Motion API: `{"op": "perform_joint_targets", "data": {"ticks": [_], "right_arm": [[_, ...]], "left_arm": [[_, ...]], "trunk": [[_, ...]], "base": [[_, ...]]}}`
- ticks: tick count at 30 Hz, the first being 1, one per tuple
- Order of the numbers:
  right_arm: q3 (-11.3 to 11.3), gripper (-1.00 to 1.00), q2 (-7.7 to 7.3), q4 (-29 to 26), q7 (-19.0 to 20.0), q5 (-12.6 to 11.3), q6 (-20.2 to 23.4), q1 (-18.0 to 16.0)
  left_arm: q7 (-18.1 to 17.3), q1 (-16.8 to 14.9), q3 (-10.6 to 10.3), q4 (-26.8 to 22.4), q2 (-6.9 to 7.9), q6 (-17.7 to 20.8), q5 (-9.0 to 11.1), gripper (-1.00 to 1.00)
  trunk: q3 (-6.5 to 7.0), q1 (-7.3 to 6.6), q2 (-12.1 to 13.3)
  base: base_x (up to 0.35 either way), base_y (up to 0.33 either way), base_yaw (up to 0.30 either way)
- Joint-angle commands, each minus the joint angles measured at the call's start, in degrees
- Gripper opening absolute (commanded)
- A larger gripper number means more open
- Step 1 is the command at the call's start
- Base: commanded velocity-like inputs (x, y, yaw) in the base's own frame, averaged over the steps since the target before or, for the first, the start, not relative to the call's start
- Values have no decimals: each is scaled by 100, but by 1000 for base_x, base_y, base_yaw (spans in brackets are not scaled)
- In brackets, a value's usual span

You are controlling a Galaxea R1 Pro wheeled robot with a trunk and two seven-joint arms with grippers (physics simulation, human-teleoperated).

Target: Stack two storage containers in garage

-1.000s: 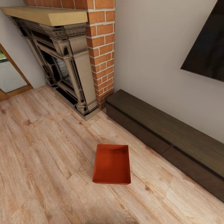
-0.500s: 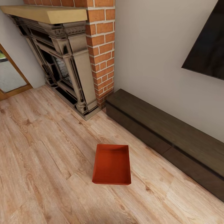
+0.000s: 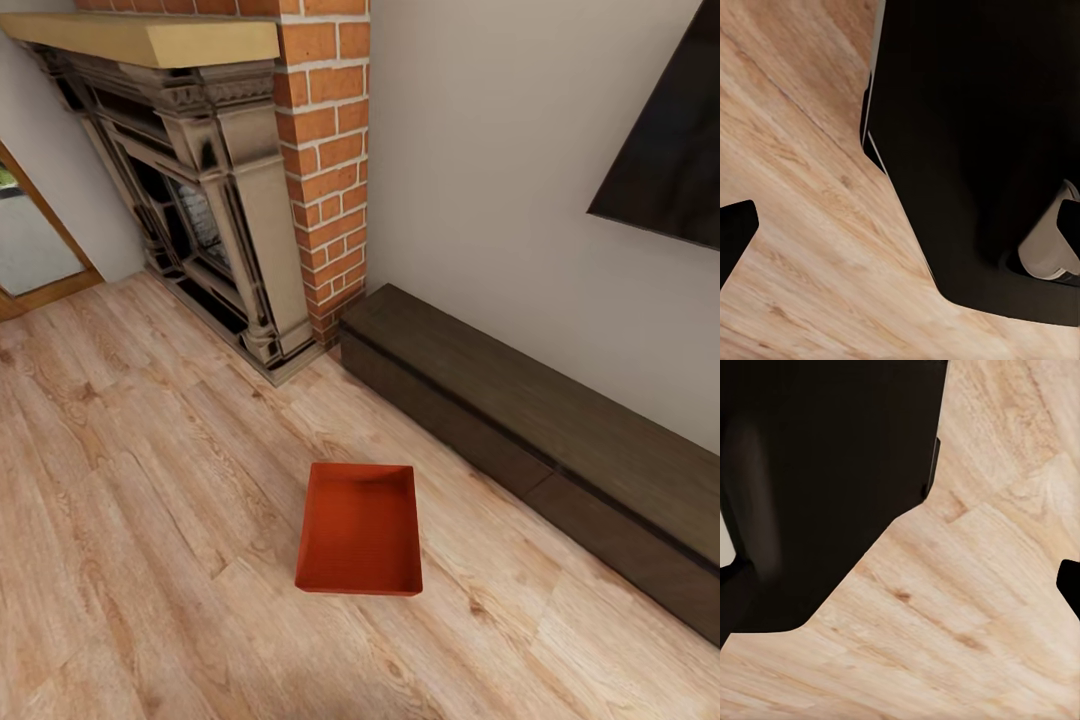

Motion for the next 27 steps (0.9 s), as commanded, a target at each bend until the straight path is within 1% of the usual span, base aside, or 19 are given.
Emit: {"op": "perform_joint_targets", "data": {"ticks": [1,27], "right_arm": [[42,100,-3,17,-2,-16,-33,-7],[42,100,-7,17,-3,-15,-33,-7]], "left_arm": [[-1,-3,27,6,0,-17,40,100],[6,-3,28,-2,0,-17,37,100]], "trunk": [[-22,23,-45],[-489,594,-1088]], "base": [[0,0,0],[0,0,0]]}}
